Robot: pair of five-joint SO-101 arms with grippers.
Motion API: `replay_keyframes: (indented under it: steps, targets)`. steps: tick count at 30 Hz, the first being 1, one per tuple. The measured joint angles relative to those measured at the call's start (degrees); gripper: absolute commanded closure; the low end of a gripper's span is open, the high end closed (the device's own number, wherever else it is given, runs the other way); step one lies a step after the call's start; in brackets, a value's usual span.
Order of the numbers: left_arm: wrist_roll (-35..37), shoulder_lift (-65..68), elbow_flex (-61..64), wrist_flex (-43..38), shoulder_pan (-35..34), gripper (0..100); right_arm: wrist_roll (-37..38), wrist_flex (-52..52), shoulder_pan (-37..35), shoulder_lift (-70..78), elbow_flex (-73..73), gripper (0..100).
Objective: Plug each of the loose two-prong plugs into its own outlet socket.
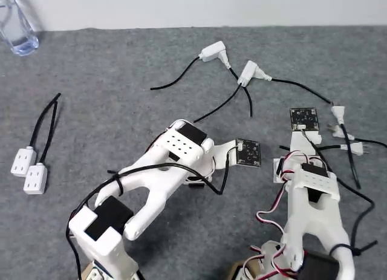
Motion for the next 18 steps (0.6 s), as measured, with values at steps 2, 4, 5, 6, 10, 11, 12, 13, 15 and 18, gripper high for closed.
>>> replay_keyframes:
  steps: [2, 4, 5, 6, 10, 11, 12, 13, 15, 18]
  targets:
    - [0.53, 0.0, 0.0, 0.0, 0.0, 82, 0.0, 0.0, 0.0, 0.0, 0.0, 80.9]
    - [0.7, 0.0, 0.0, -0.09, 0.09, 82, 0.0, 0.0, 0.0, 0.0, 0.0, 80.9]
    - [0.79, 0.0, 0.0, -0.09, 0.26, 82, 0.0, 0.0, 0.0, 0.0, 0.0, 80.9]
    - [0.79, 0.0, 0.0, -0.09, 0.35, 82, 0.0, 0.0, 0.0, 0.0, 0.0, 80.9]
    - [0.79, 0.0, 0.0, 0.0, 0.35, 82, 0.0, 0.0, 0.0, 0.0, 0.0, 80.9]
    - [0.79, 0.0, 0.0, 0.26, 0.35, 82, 0.0, 0.0, 0.0, 0.0, 0.0, 80.9]
    - [0.7, 0.0, 0.0, 0.35, 0.35, 82, 0.0, 0.0, 0.0, 0.0, 0.0, 80.9]
    - [0.44, 0.0, 0.0, 0.62, 0.35, 82, 0.0, 0.0, 0.0, 0.0, 0.0, 80.9]
    - [0.09, 0.0, 0.0, 0.62, -0.44, 82, 0.0, 0.0, 0.0, 0.0, 0.0, 80.9]
    - [-0.18, 0.0, 0.0, 0.62, -1.85, 82, 0.0, 0.0, 0.0, 0.0, 0.0, 80.9]
